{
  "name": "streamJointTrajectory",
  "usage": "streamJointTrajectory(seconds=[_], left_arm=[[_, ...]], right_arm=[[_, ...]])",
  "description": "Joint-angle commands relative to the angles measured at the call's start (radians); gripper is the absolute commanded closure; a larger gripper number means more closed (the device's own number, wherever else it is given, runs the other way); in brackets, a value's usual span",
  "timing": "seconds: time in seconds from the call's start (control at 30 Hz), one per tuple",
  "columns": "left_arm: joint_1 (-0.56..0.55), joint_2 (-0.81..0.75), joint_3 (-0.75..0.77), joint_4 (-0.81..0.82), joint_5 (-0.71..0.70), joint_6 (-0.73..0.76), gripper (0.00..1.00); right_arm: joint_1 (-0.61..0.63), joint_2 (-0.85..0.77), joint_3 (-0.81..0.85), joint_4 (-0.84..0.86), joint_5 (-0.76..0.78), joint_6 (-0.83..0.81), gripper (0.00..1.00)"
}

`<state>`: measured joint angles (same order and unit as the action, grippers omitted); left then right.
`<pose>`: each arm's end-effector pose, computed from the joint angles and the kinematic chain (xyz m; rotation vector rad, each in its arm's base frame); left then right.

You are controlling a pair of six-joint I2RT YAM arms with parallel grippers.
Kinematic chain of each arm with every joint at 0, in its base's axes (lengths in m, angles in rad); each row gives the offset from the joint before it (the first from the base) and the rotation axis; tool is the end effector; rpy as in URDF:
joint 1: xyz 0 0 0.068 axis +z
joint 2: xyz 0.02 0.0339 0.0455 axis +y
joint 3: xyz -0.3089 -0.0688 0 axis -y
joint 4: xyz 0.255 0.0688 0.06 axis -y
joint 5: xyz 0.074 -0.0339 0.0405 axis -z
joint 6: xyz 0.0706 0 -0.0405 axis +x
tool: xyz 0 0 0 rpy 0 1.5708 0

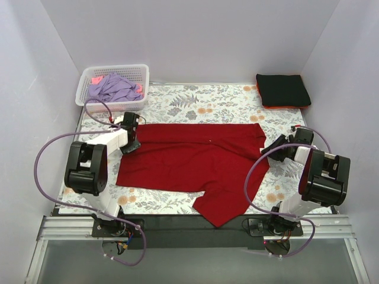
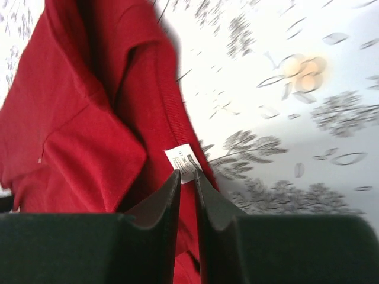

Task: Fold and stack the t-shirts
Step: Fold the tshirt

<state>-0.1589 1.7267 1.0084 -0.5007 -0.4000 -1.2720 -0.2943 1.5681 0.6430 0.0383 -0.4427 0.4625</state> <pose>0.3473 -0.0278 0.1655 -1.4624 2.1720 0.0953 0.3032 -0.0603 0.1480 0.7166 2.3293 0.6174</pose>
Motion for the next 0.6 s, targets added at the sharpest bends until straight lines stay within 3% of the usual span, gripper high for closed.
streamJointTrajectory(seconds=[0.0,0.13,0.3,0.37,0.57], left_arm=[[0.007,-0.078,-0.094,-0.096,-0.006,-0.029,0.64],[0.007,-0.194,-0.113,-0.076,-0.046,-0.036,0.60],[0.007,-0.277,-0.045,0.022,-0.039,0.014,0.53],[0.007,-0.251,-0.019,0.079,-0.037,0.034,0.53],[0.009,-0.021,0.148,0.100,-0.023,0.022,0.56]], right_arm=[[-0.034,0.023,0.027,-0.037,0.145,-0.042,0.77],[-0.028,-0.014,0.096,-0.037,0.033,-0.053,0.74],[0.015,-0.062,0.179,-0.031,-0.062,-0.038,0.61],[0.029,-0.060,0.196,-0.012,-0.080,-0.027,0.56],[0.049,0.029,0.250,0.086,-0.094,0.018,0.58]])
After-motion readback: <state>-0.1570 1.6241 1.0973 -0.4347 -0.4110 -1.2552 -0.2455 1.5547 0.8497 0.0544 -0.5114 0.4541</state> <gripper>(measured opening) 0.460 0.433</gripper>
